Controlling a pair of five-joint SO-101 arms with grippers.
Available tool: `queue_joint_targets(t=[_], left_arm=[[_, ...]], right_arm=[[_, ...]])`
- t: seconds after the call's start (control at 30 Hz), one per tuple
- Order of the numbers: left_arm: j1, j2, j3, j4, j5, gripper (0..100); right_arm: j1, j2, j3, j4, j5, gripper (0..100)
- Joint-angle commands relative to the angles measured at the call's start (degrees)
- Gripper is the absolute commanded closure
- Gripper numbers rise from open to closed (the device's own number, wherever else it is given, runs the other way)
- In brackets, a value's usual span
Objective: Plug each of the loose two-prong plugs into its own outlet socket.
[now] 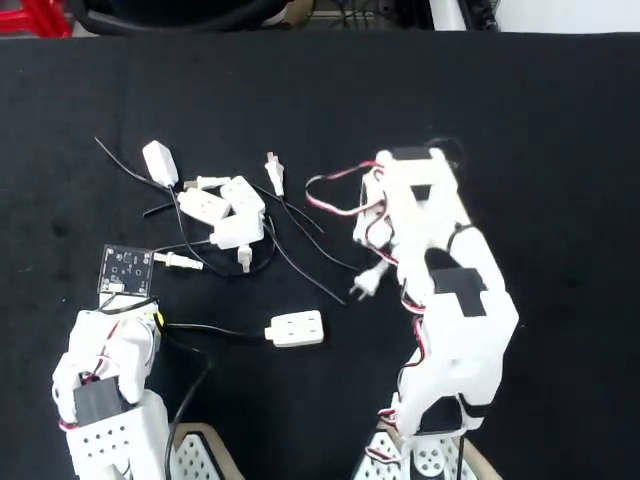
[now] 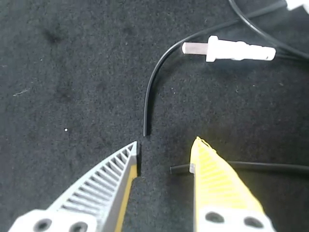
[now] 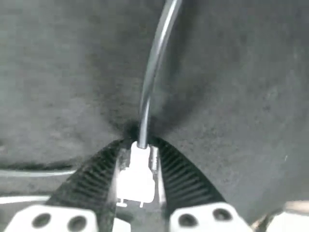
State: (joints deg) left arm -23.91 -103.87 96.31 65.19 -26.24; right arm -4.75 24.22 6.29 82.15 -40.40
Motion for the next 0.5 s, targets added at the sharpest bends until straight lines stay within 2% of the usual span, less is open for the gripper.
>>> queue_joint_targets(t=[0.0,0.13,0.27,0.33,0.47], left_arm=[[-0.1,-0.5,1.1,-0.7,-0.4,82],[-0.1,-0.5,1.1,-0.7,-0.4,82],[-0.1,-0.5,1.1,-0.7,-0.4,82],[-0.1,-0.5,1.1,-0.7,-0.4,82],[-0.1,-0.5,1.1,-0.7,-0.4,82]], right_arm=[[-0.3,0.1,-10.1,1.1,15.6,98.7],[0.3,0.5,-14.7,-1.6,32.0,98.7],[0.1,2.1,-15.1,-5.1,56.5,98.6],[-0.1,3.0,-15.3,-4.8,65.5,98.4],[0.2,3.4,-15.4,-0.7,65.4,87.5]])
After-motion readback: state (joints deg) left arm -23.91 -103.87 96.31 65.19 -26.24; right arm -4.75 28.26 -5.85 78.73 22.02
